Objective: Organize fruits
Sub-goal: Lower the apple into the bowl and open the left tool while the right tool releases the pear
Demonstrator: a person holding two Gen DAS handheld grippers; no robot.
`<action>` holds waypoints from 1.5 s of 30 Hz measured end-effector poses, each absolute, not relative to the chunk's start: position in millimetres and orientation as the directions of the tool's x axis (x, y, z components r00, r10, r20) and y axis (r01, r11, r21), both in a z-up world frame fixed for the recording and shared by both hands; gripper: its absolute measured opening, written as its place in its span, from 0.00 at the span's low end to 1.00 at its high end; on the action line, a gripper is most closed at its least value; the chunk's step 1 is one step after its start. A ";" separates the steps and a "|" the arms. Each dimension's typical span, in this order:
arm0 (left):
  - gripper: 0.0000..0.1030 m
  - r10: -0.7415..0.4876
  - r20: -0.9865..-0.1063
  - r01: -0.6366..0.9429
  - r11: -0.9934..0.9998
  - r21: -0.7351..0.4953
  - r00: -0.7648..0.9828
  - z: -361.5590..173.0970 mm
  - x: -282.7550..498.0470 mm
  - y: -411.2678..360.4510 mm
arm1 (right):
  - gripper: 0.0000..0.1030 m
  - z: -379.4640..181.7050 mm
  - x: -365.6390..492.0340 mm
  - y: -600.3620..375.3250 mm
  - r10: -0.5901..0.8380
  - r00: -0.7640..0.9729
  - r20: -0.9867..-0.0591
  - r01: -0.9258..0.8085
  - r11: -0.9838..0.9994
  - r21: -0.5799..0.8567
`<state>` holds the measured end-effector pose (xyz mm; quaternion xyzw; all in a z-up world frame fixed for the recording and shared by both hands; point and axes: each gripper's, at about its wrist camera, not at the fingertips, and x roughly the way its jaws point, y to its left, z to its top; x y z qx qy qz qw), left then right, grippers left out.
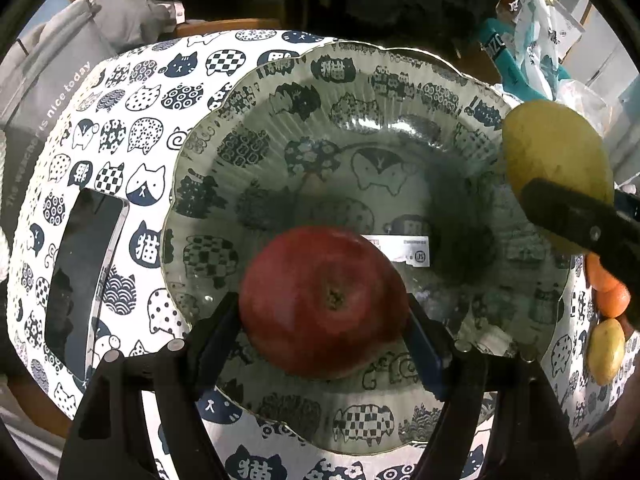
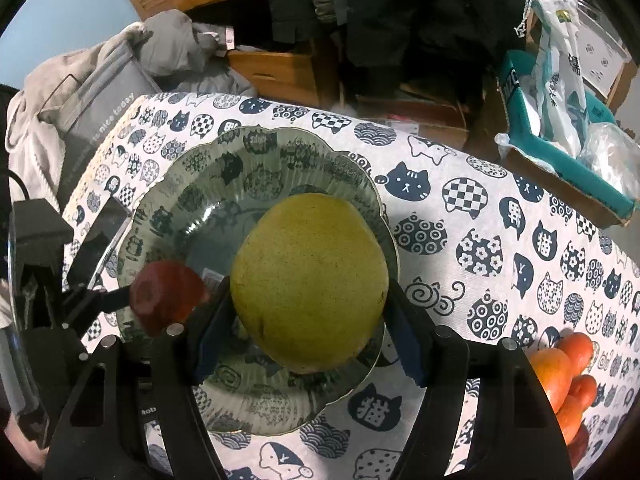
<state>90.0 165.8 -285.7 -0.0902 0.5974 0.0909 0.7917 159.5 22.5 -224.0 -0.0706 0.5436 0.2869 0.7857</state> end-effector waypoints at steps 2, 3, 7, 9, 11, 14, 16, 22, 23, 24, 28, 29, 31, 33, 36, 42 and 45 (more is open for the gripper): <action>0.77 0.039 -0.963 -0.249 0.968 -0.029 0.265 -285.6 90.5 164.9 | 0.69 -223.2 159.9 22.1 0.376 0.244 -0.894 -0.525 0.826 0.204; 0.77 0.039 -0.964 -0.248 0.968 -0.028 0.263 -285.7 90.7 164.5 | 0.69 -222.9 160.0 22.0 0.377 0.243 -0.894 -0.525 0.826 0.205; 0.82 0.066 -0.957 -0.247 0.969 -0.006 0.281 -278.0 90.0 163.5 | 0.69 -222.5 160.6 21.5 0.377 0.243 -0.894 -0.525 0.826 0.206; 0.91 0.077 -0.945 -0.243 0.970 -0.003 0.317 -267.2 89.4 163.3 | 0.69 -222.3 160.5 21.8 0.376 0.243 -0.894 -0.523 0.827 0.206; 0.93 0.077 -0.936 -0.241 0.970 -0.009 0.344 -256.7 89.0 163.8 | 0.69 -222.5 160.5 21.8 0.377 0.243 -0.894 -0.524 0.827 0.206; 0.93 0.086 -0.935 -0.253 0.968 -0.004 0.344 -250.2 87.3 168.1 | 0.69 -222.6 160.4 22.3 0.374 0.243 -0.895 -0.525 0.826 0.203; 0.93 0.078 -0.935 -0.270 0.963 -0.019 0.346 -247.2 82.3 173.9 | 0.69 -223.3 159.8 24.3 0.370 0.240 -0.897 -0.528 0.825 0.199; 0.93 0.085 -0.926 -0.345 0.937 -0.051 0.368 -233.4 67.8 198.0 | 0.69 -232.9 153.7 38.3 0.348 0.221 -0.911 -0.551 0.815 0.178; 0.94 0.085 -0.924 -0.355 0.933 -0.058 0.373 -231.7 66.3 201.9 | 0.69 -235.0 152.6 40.9 0.341 0.217 -0.915 -0.557 0.813 0.171; 0.93 0.089 -0.922 -0.367 0.928 -0.060 0.376 -230.4 64.8 205.6 | 0.69 -237.7 150.9 44.3 0.329 0.212 -0.920 -0.564 0.810 0.161; 0.93 0.110 -0.921 -0.400 0.915 -0.053 0.373 -230.0 59.1 215.7 | 0.69 -248.7 144.6 55.4 0.294 0.193 -0.936 -0.586 0.800 0.131; 0.93 0.104 -0.922 -0.407 0.912 -0.062 0.372 -230.7 57.5 218.3 | 0.69 -251.1 143.6 56.8 0.288 0.188 -0.939 -0.590 0.798 0.127; 0.93 0.102 -0.923 -0.416 0.907 -0.067 0.370 -231.1 54.8 221.7 | 0.69 -256.9 140.7 60.2 0.276 0.176 -0.945 -0.597 0.793 0.120; 0.93 0.101 -0.925 -0.425 0.903 -0.070 0.367 -231.8 52.6 224.5 | 0.69 -260.9 138.0 62.0 0.267 0.169 -0.949 -0.603 0.790 0.115; 0.94 0.092 -0.929 -0.433 0.898 -0.078 0.359 -232.9 50.7 227.8 | 0.69 -264.7 134.9 64.5 0.259 0.159 -0.953 -0.612 0.783 0.111; 0.94 0.090 -0.929 -0.434 0.897 -0.081 0.359 -232.9 50.3 228.8 | 0.70 -273.5 132.3 68.9 0.238 0.130 -0.963 -0.621 0.776 0.108; 0.94 0.092 -0.929 -0.434 0.897 -0.078 0.358 -231.9 48.9 228.2 | 0.70 -277.7 131.4 69.8 0.223 0.113 -0.968 -0.624 0.774 0.105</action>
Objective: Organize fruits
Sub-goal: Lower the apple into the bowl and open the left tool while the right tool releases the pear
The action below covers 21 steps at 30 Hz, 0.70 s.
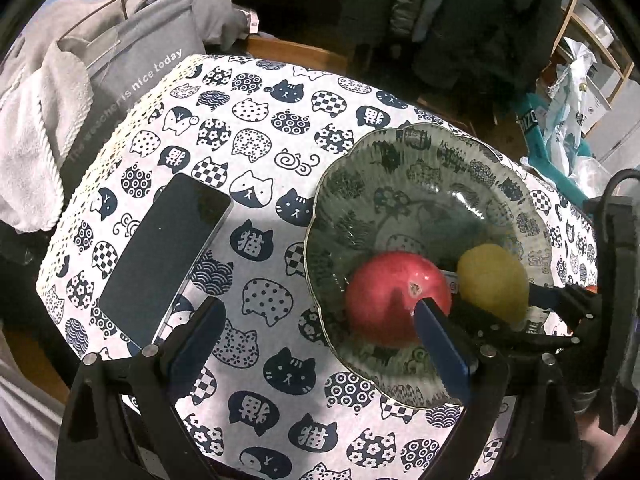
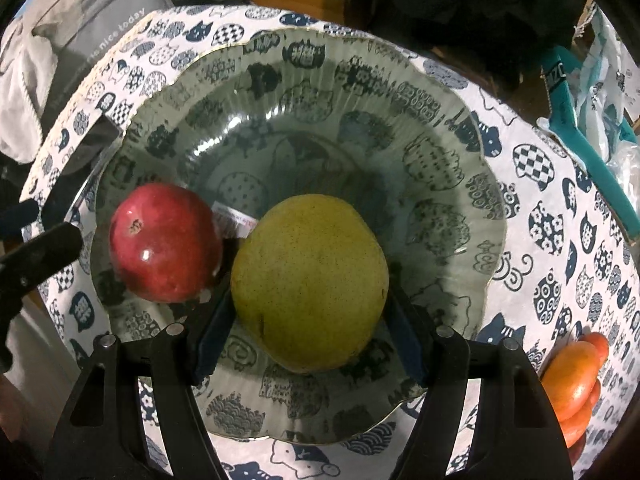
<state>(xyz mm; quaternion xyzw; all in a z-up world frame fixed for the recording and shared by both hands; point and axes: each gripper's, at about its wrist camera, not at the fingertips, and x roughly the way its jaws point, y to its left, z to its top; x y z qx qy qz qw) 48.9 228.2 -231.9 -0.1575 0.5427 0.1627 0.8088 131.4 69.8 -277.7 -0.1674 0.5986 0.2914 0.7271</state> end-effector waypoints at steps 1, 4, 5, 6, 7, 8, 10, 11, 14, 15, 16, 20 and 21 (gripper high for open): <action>0.93 0.092 -0.929 -0.434 0.897 -0.078 0.358 -231.7 48.7 228.4 | 0.71 -277.7 130.6 70.3 0.225 0.117 -0.967 -0.629 0.771 0.103; 0.93 0.094 -0.929 -0.436 0.897 -0.077 0.358 -232.1 49.2 228.5 | 0.73 -271.9 129.6 72.0 0.241 0.126 -0.962 -0.639 0.762 0.107; 0.93 0.094 -0.929 -0.437 0.896 -0.079 0.358 -231.8 48.5 228.6 | 0.76 -266.8 129.3 72.7 0.256 0.137 -0.957 -0.643 0.758 0.110; 0.93 0.092 -0.929 -0.439 0.895 -0.081 0.359 -231.3 47.8 228.7 | 0.77 -263.3 128.9 73.3 0.263 0.144 -0.954 -0.645 0.756 0.111; 0.93 0.091 -0.929 -0.440 0.894 -0.083 0.360 -230.7 47.1 228.9 | 0.79 -257.8 128.5 73.4 0.275 0.153 -0.949 -0.647 0.754 0.115; 0.93 0.091 -0.928 -0.439 0.894 -0.084 0.362 -229.8 46.8 228.7 | 0.79 -254.0 128.3 73.5 0.283 0.155 -0.946 -0.648 0.752 0.119; 0.93 0.094 -0.926 -0.440 0.894 -0.083 0.366 -227.0 45.5 228.3 | 0.79 -244.7 128.2 72.5 0.296 0.164 -0.941 -0.650 0.750 0.123; 0.93 0.092 -0.924 -0.439 0.894 -0.087 0.371 -225.2 44.8 228.2 | 0.79 -240.5 128.6 71.3 0.301 0.170 -0.938 -0.650 0.750 0.123; 0.93 0.093 -0.919 -0.441 0.893 -0.094 0.384 -218.6 43.3 228.1 | 0.79 -225.7 128.9 64.0 0.322 0.190 -0.927 -0.645 0.753 0.130; 0.94 0.091 -0.916 -0.441 0.892 -0.100 0.391 -215.5 42.5 227.7 | 0.79 -220.8 128.8 61.9 0.324 0.202 -0.924 -0.644 0.755 0.124; 0.94 0.089 -0.913 -0.440 0.892 -0.104 0.397 -212.7 42.1 227.1 | 0.79 -214.6 127.9 58.6 0.321 0.221 -0.921 -0.643 0.758 0.110; 0.93 0.082 -0.899 -0.427 0.896 -0.122 0.429 -198.6 39.7 221.9 | 0.79 -194.7 125.7 46.5 0.328 0.274 -0.904 -0.630 0.771 0.089; 0.93 0.082 -0.895 -0.420 0.899 -0.124 0.438 -194.3 39.4 219.2 | 0.79 -191.1 125.2 44.4 0.328 0.285 -0.901 -0.627 0.775 0.083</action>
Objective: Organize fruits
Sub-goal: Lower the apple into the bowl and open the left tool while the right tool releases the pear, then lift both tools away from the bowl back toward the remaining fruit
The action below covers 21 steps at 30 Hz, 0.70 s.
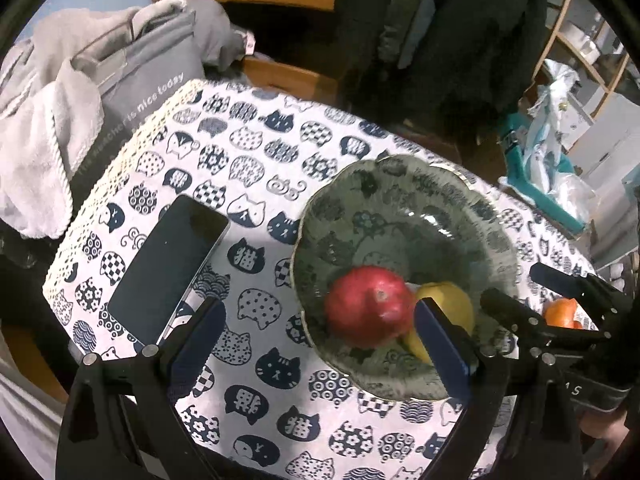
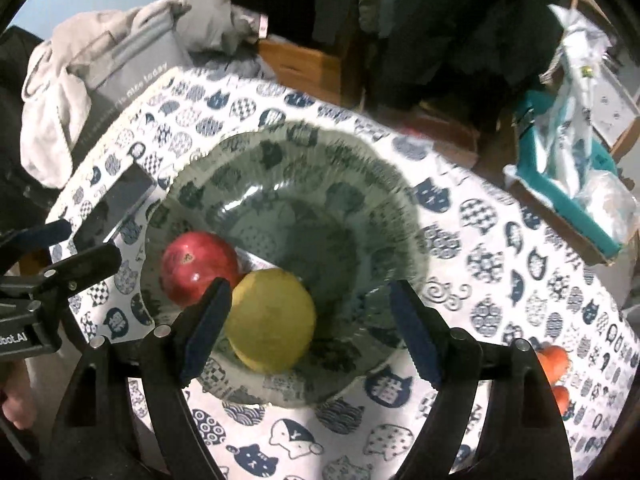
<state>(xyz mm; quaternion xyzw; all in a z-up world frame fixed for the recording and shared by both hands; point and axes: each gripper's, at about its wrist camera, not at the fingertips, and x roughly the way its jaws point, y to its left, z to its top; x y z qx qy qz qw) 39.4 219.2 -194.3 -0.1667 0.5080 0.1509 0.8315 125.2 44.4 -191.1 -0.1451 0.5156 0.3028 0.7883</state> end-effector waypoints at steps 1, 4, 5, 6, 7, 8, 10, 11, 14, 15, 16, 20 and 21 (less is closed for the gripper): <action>0.93 0.081 -0.891 -0.414 0.901 -0.126 0.446 -190.7 39.0 216.9 | 0.79 -185.1 124.2 40.3 0.326 0.303 -0.895 -0.622 0.779 0.073; 0.93 0.075 -0.876 -0.390 0.911 -0.134 0.476 -177.7 37.5 207.8 | 0.79 -168.7 121.4 29.4 0.333 0.345 -0.878 -0.612 0.789 0.059; 0.93 0.076 -0.871 -0.383 0.914 -0.134 0.486 -173.2 37.0 204.6 | 0.79 -163.6 120.6 25.8 0.335 0.358 -0.871 -0.608 0.792 0.055; 0.93 0.075 -0.867 -0.377 0.916 -0.135 0.493 -170.0 36.6 202.6 | 0.79 -155.3 119.3 20.1 0.340 0.376 -0.862 -0.602 0.797 0.052; 0.93 0.074 -0.862 -0.370 0.919 -0.137 0.502 -166.1 36.0 200.2 | 0.79 -149.0 118.3 15.8 0.345 0.388 -0.854 -0.596 0.801 0.053; 0.93 0.075 -0.856 -0.363 0.922 -0.136 0.512 -161.1 35.2 196.7 | 0.79 -142.6 117.3 11.3 0.352 0.400 -0.846 -0.591 0.804 0.055; 0.93 0.072 -0.846 -0.349 0.927 -0.139 0.529 -153.1 33.1 191.6 | 0.79 -131.2 114.7 3.0 0.361 0.423 -0.831 -0.583 0.811 0.056; 0.93 0.070 -0.841 -0.342 0.929 -0.141 0.537 -149.4 32.1 189.3 | 0.79 -124.0 112.7 -2.2 0.365 0.437 -0.822 -0.578 0.814 0.054; 0.93 0.061 -0.824 -0.318 0.937 -0.148 0.563 -136.9 29.8 180.2 | 0.79 -108.9 107.4 -16.2 0.373 0.467 -0.802 -0.567 0.822 0.053; 0.93 0.059 -0.820 -0.312 0.938 -0.149 0.569 -133.5 29.1 177.7 | 0.79 -104.1 105.2 -21.3 0.374 0.476 -0.796 -0.561 0.826 0.053; 0.93 0.056 -0.816 -0.304 0.941 -0.150 0.576 -129.9 28.5 174.7 | 0.79 -97.8 101.9 -28.3 0.378 0.487 -0.787 -0.556 0.829 0.054; 0.93 0.049 -0.798 -0.280 0.948 -0.152 0.601 -117.1 25.7 164.3 | 0.79 -81.8 92.7 -49.5 0.385 0.522 -0.761 -0.540 0.840 0.055; 0.93 0.048 -0.791 -0.274 0.949 -0.155 0.610 -113.3 24.1 161.7 | 0.79 -78.5 90.4 -54.4 0.387 0.530 -0.755 -0.536 0.843 0.055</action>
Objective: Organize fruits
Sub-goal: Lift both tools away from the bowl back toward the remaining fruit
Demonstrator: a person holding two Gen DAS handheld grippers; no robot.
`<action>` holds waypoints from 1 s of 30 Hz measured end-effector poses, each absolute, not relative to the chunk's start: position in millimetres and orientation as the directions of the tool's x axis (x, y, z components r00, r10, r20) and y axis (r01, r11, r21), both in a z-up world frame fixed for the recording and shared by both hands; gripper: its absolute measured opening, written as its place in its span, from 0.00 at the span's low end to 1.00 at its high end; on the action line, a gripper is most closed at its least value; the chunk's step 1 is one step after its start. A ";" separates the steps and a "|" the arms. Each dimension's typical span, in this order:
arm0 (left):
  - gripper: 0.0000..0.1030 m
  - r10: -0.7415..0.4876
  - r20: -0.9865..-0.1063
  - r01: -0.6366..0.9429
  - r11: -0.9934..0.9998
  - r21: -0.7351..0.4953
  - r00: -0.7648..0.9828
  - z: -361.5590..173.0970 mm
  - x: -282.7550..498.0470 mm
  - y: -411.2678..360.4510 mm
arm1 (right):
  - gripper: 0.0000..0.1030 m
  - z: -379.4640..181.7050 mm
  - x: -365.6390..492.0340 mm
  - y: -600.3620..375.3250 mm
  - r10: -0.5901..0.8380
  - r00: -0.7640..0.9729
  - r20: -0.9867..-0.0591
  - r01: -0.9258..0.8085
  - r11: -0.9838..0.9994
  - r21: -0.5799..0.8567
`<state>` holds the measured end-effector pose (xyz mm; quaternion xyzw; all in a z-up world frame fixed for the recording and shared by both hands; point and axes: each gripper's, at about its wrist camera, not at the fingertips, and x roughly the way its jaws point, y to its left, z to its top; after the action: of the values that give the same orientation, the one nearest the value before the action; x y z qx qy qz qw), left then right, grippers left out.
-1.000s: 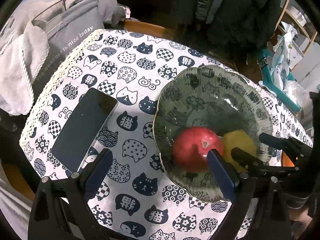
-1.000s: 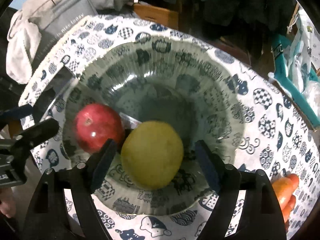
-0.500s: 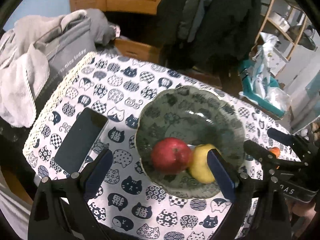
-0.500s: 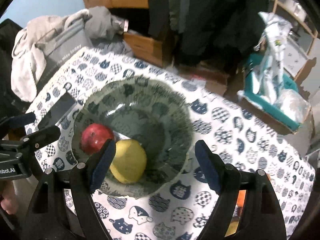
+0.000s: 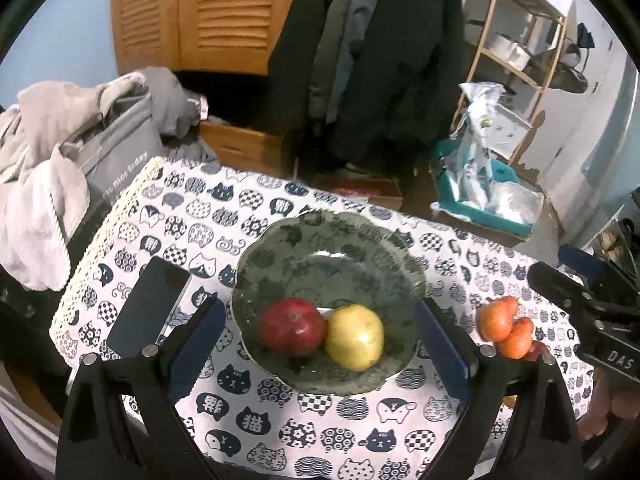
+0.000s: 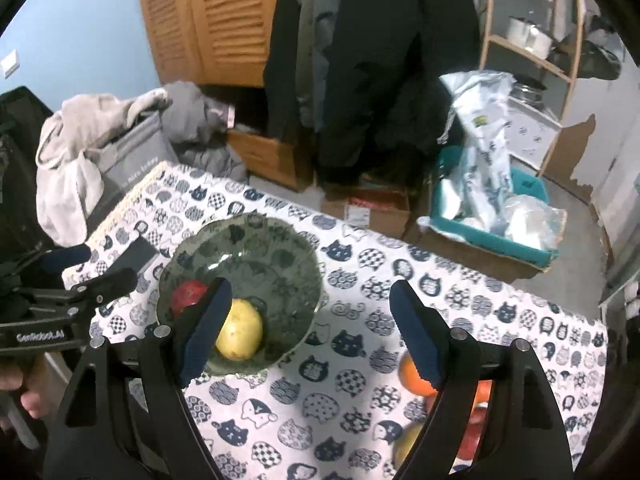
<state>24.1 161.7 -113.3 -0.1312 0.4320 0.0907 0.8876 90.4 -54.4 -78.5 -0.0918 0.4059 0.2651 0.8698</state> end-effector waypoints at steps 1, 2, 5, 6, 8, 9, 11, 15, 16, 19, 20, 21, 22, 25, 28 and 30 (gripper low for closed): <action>0.93 0.046 -0.785 -0.270 0.950 -0.157 0.617 -110.1 23.1 159.8 | 0.79 -73.5 88.0 -61.8 0.388 0.541 -0.746 -0.528 0.847 0.057; 0.93 0.046 -0.779 -0.267 0.951 -0.158 0.625 -106.6 21.7 157.9 | 0.79 -71.1 86.5 -65.5 0.389 0.546 -0.742 -0.526 0.849 0.058; 0.93 0.047 -0.759 -0.259 0.952 -0.163 0.649 -95.0 17.3 152.3 | 0.79 -59.2 80.4 -82.0 0.391 0.577 -0.717 -0.512 0.857 0.056; 0.93 0.055 -0.751 -0.258 0.953 -0.157 0.659 -90.8 15.9 149.4 | 0.79 -55.3 77.8 -87.5 0.392 0.589 -0.707 -0.509 0.859 0.052; 0.93 0.066 -0.736 -0.252 0.957 -0.145 0.674 -83.5 13.7 143.9 | 0.79 -48.4 72.9 -98.9 0.389 0.613 -0.688 -0.502 0.864 0.042; 0.93 0.069 -0.728 -0.246 0.959 -0.140 0.682 -80.0 12.7 140.7 | 0.79 -45.4 70.5 -105.0 0.389 0.622 -0.679 -0.498 0.866 0.039; 0.93 0.076 -0.712 -0.234 0.964 -0.128 0.698 -72.9 10.4 133.5 | 0.79 -39.8 66.1 -118.1 0.387 0.641 -0.663 -0.488 0.872 0.038; 0.93 0.075 -0.689 -0.209 0.971 -0.113 0.721 -62.4 8.5 120.6 | 0.79 -31.9 60.1 -143.3 0.381 0.667 -0.641 -0.465 0.885 0.043; 0.94 0.072 -0.683 -0.202 0.973 -0.112 0.727 -60.1 7.9 117.3 | 0.79 -30.4 58.1 -151.2 0.375 0.676 -0.635 -0.454 0.890 0.041; 0.94 0.058 -0.669 -0.175 0.978 -0.110 0.741 -52.8 7.7 104.9 | 0.79 -25.7 54.2 -170.8 0.363 0.693 -0.622 -0.431 0.901 0.046; 0.94 0.051 -0.663 -0.165 0.980 -0.110 0.747 -50.1 8.0 100.0 | 0.79 -24.7 52.5 -177.4 0.360 0.699 -0.618 -0.423 0.905 0.049; 0.96 0.048 -0.658 -0.158 0.981 -0.108 0.751 -47.9 7.7 95.6 | 0.79 -23.4 50.8 -183.9 0.356 0.705 -0.613 -0.414 0.909 0.053; 0.97 0.046 -0.653 -0.152 0.982 -0.107 0.756 -45.7 7.3 91.7 | 0.79 -22.4 48.9 -192.5 0.349 0.713 -0.608 -0.400 0.915 0.055; 0.98 0.035 -0.632 -0.129 0.986 -0.103 0.774 -38.9 5.7 77.8 | 0.79 -22.2 45.2 -208.8 0.325 0.729 -0.602 -0.374 0.926 0.047; 0.99 0.018 -0.621 -0.099 0.990 -0.097 0.784 -34.4 5.3 63.8 | 0.79 -23.1 41.3 -225.2 0.306 0.739 -0.600 -0.348 0.936 0.049; 0.99 0.008 -0.617 -0.079 0.993 -0.088 0.787 -32.0 6.6 52.9 | 0.79 -24.3 39.6 -233.4 0.294 0.743 -0.601 -0.333 0.942 0.050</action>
<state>6.6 52.9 -32.0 -0.0545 0.3253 0.0232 0.9438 39.6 -233.4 -24.3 -0.0304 0.3164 0.1681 0.9331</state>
